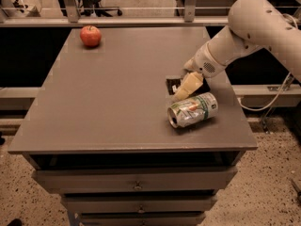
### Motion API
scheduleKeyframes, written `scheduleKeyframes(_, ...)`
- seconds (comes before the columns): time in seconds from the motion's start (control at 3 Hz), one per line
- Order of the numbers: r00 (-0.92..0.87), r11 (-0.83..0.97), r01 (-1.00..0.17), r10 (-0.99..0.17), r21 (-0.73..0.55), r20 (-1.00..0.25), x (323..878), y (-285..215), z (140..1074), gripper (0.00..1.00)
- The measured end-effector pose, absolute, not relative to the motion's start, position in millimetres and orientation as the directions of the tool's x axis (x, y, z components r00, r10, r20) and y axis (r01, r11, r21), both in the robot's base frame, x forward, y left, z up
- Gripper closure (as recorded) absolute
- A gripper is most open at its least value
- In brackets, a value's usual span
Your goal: Pick rxbar chocolate
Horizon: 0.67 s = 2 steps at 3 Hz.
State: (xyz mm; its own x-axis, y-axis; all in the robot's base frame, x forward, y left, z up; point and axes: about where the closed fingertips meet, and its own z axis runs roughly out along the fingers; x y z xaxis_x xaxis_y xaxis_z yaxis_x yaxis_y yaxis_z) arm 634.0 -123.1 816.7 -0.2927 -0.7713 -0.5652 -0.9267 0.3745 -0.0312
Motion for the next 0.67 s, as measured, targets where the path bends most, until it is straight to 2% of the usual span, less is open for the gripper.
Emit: scheduleKeyframes(0.67,-0.289,0.375,-0.926,-0.767,-0.035,-0.573,636.2,-122.3,830.3,0.85)
